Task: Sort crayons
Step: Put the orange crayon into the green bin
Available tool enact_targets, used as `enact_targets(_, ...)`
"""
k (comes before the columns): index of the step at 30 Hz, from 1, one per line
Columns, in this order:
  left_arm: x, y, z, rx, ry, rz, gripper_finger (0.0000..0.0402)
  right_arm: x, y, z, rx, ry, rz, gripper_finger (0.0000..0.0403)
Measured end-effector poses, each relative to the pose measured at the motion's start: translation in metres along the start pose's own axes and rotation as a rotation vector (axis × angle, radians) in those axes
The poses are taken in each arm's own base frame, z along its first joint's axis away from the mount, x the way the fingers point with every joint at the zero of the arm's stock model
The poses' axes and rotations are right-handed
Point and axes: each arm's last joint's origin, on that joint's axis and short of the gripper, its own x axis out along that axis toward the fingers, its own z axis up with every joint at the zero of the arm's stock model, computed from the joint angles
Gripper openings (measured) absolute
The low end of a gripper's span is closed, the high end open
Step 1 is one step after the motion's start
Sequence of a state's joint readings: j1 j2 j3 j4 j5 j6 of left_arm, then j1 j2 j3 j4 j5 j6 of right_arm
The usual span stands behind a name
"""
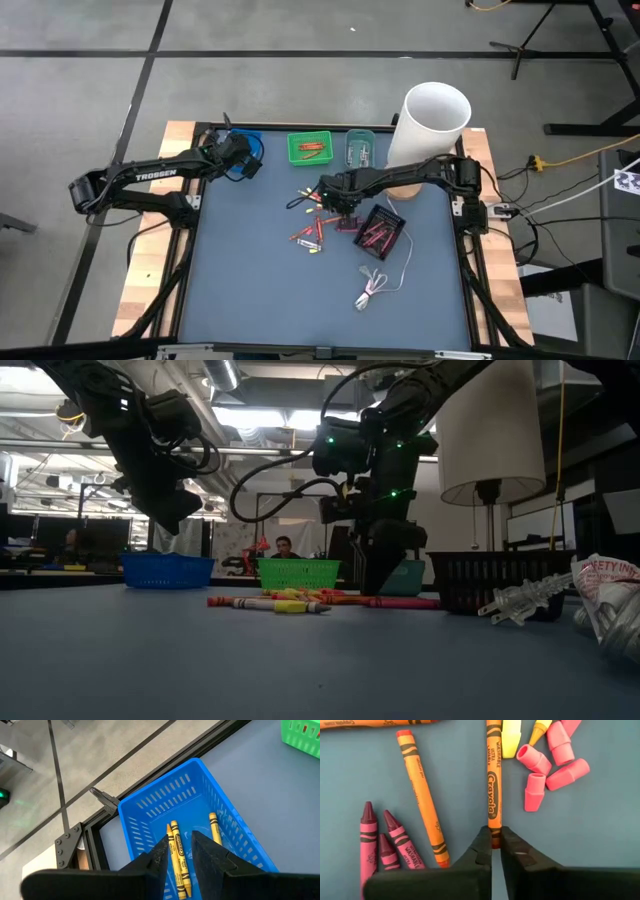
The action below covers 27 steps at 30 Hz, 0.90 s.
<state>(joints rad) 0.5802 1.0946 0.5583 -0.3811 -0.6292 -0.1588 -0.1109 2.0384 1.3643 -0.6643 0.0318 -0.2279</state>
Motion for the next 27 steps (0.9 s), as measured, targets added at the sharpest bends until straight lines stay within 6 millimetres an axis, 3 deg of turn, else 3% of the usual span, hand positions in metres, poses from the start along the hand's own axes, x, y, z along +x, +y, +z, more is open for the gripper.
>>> enact_targets(8, 0.0, 0.0, 0.0, 0.0, 0.0, 0.0, 0.0069, -0.01, -0.002, 0.006, 0.009, 0.041, 0.008, 0.002)
enact_targets(17, 0.0, 0.0, 0.0, 0.0, 0.0, 0.0, 0.0069, -0.045, -0.01, 0.034, 0.012, -0.051, -0.019, 0.0008)
enact_targets(22, 0.0, 0.0, 0.0, 0.0, 0.0, 0.0, 0.0069, -0.061, -0.019, 0.048, -0.006, -0.111, -0.189, 0.0018)
enact_targets(27, 0.0, -0.001, 0.0, 0.0, 0.004, -0.028, 0.0069, -0.066, -0.041, 0.052, 0.02, -0.138, -0.425, 0.0016)
